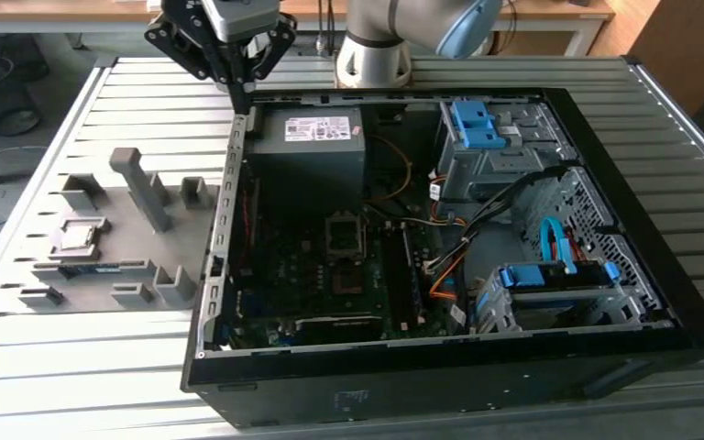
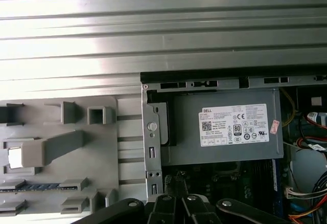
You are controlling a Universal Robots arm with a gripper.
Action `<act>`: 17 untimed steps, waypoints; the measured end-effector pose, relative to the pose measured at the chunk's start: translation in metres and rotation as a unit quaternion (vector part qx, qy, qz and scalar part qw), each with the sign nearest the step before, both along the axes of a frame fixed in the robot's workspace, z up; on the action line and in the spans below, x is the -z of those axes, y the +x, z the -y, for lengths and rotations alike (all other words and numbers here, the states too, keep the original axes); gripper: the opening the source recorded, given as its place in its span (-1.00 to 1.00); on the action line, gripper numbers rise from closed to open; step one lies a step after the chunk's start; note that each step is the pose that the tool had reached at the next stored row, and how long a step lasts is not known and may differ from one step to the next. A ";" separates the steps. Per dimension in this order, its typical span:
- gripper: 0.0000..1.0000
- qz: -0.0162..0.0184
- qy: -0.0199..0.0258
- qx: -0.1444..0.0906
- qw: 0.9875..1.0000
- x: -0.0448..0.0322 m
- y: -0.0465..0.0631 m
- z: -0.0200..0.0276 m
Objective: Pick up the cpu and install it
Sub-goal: 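Reach for the cpu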
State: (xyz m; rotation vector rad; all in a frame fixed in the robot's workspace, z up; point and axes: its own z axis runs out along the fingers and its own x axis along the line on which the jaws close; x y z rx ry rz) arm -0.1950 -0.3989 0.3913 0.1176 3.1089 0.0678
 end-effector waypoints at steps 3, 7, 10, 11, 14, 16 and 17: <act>-0.80 0.000 0.000 0.000 1.000 0.0003 -0.003 0.0000; -0.80 0.000 0.000 0.000 1.000 0.0003 -0.006 0.0000; -0.80 0.000 0.000 0.000 1.000 0.0004 -0.008 0.0000; -0.80 0.000 0.000 0.000 1.000 0.0005 -0.009 0.0000; -0.80 0.000 0.000 0.000 1.000 0.0006 -0.012 0.0000; -0.80 0.000 0.000 0.000 1.000 0.0006 -0.014 0.0000; -0.80 0.000 0.000 0.000 1.000 0.0007 -0.015 0.0000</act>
